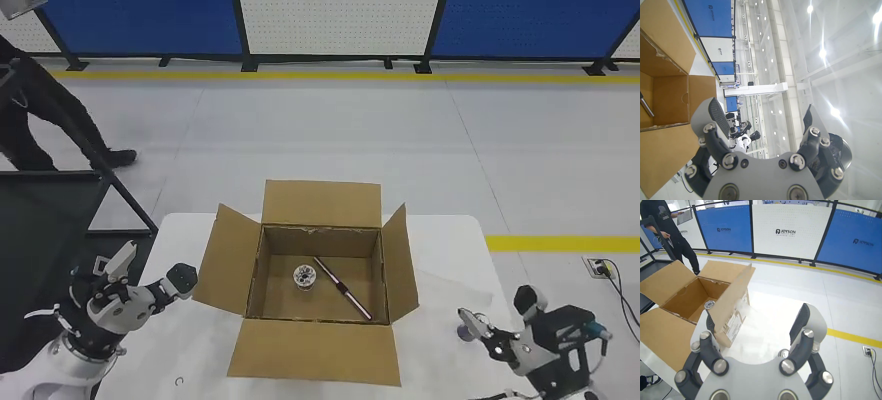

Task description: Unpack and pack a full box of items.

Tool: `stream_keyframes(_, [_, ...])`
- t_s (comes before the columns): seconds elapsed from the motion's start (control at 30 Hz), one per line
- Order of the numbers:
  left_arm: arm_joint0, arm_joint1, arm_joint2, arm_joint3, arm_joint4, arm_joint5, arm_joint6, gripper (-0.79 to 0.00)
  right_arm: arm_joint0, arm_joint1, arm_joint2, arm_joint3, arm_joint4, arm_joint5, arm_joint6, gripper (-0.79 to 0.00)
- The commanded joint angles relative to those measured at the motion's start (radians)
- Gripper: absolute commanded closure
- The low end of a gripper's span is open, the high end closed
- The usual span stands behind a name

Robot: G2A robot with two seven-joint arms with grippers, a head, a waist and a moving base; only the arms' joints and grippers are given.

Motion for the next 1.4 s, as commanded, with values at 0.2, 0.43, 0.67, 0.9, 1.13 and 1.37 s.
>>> stream_keyframes(0.2, [0.0, 0.0, 0.0, 0.0, 0.0, 0.0, 0.0, -0.785, -0.031, 0.006, 0.011, 0.193, -0.01, -0.044, -0.047, -0.785])
stream_keyframes(0.43, [0.0, 0.0, 0.0, 0.0, 0.0, 0.0, 0.0, -0.785, 0.075, 0.014, -0.029, 0.412, -0.033, -0.036, 0.013, -0.785])
stream_keyframes(0.67, [0.0, 0.0, 0.0, 0.0, 0.0, 0.0, 0.0, -0.785, 0.181, 0.02, -0.071, 0.592, -0.026, -0.049, 0.018, -0.785])
stream_keyframes(0.9, [0.0, 0.0, 0.0, 0.0, 0.0, 0.0, 0.0, -0.785, 0.245, 0.024, -0.106, 0.682, -0.039, -0.037, -0.018, -0.76])
stream_keyframes(1.13, [0.0, 0.0, 0.0, 0.0, 0.0, 0.0, 0.0, -0.785, 0.253, 0.028, -0.113, 0.695, -0.038, -0.021, -0.041, 0.0])
stream_keyframes(1.37, [0.0, 0.0, 0.0, 0.0, 0.0, 0.0, 0.0, -0.785, 0.227, 0.031, -0.1, 0.664, -0.006, -0.004, -0.081, 0.0])
